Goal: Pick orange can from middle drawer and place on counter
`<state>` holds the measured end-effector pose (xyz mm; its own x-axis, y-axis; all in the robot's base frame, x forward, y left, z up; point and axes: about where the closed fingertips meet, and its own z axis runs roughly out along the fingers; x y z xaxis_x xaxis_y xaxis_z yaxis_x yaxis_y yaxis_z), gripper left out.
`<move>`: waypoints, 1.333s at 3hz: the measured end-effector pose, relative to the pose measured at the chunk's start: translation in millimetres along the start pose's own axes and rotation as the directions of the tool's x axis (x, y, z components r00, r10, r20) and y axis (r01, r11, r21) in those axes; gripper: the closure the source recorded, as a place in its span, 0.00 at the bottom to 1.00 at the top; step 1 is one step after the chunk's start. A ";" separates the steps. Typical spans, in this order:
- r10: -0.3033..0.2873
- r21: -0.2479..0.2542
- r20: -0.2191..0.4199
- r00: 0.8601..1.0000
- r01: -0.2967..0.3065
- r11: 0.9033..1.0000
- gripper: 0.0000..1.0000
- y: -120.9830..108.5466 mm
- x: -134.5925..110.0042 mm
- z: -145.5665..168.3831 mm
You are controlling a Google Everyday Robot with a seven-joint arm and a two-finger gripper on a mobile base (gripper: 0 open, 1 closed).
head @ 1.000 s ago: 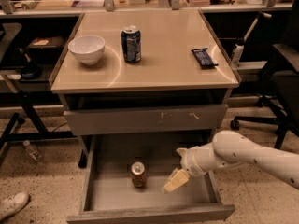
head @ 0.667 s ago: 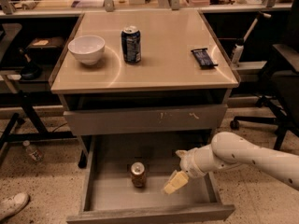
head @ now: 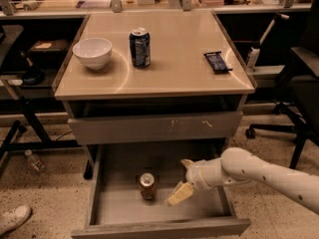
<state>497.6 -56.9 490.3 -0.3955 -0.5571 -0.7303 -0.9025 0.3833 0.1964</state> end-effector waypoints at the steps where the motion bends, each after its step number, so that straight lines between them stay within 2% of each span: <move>1: -0.034 0.002 0.084 0.996 0.034 0.999 0.00 -8.4 -11.2 22.7; 2: -0.027 -0.023 0.146 0.989 0.031 0.999 0.00 -10.3 -16.3 46.2; 3: -0.022 -0.029 0.150 0.988 0.026 0.999 0.00 -9.3 -14.0 50.5; 4: -0.023 -0.059 0.163 0.986 0.033 0.998 0.00 -7.1 -7.6 70.1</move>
Offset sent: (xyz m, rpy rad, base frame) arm 0.0349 0.0607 -0.0364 0.2259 -0.0720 0.0056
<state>519.0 -3.8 448.5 -0.3419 -0.4377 -0.8316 -0.9234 0.3206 0.2109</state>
